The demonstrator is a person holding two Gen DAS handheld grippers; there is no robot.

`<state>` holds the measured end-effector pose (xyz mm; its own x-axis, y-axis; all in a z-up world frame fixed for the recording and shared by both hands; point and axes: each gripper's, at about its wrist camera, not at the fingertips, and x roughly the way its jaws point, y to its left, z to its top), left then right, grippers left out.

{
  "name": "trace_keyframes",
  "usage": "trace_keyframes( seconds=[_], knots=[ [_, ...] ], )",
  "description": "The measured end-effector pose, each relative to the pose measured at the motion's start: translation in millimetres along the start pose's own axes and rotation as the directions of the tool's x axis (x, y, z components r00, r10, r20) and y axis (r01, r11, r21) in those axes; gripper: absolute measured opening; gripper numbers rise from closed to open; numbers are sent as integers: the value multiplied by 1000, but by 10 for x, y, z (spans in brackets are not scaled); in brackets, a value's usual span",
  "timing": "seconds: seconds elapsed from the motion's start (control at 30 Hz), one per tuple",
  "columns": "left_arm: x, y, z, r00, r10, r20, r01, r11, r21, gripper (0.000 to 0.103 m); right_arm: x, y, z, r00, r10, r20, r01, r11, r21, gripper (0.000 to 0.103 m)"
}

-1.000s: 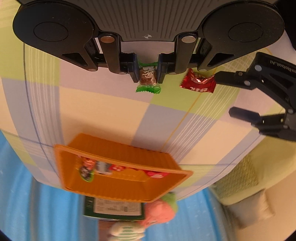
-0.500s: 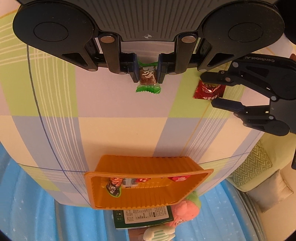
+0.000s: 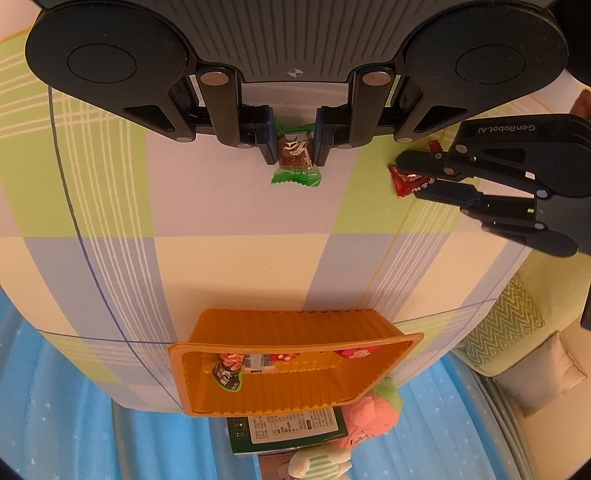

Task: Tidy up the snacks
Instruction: 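Carry both candies up and over to the orange tray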

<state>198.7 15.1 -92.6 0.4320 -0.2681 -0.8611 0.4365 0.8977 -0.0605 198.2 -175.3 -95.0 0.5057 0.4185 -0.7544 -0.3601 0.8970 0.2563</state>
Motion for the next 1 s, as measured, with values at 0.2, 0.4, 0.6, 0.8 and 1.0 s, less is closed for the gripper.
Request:
trace_keyframes(
  seconds=[0.2,0.4,0.6,0.8,1.0],
  knots=[
    [-167,40,-43,998,59,24,-54,984,-168,21,-84,46,21,1000,3,13,-3,1000,2,20],
    [-368,-12,-32,993,103,66,-84,966,-243,21,-200,112,57,1000,6,30,-6,1000,7,20],
    [-538,-77,-26,988,126,92,-96,956,-279,21,-318,154,75,999,-1,43,0,1000,18,20],
    [-690,-114,-39,983,142,113,-99,943,-318,21,-457,186,91,999,-21,48,20,999,32,20],
    [-804,-153,-56,981,145,131,-95,939,-331,21,-578,226,99,998,-35,52,33,999,36,20]
  ],
)
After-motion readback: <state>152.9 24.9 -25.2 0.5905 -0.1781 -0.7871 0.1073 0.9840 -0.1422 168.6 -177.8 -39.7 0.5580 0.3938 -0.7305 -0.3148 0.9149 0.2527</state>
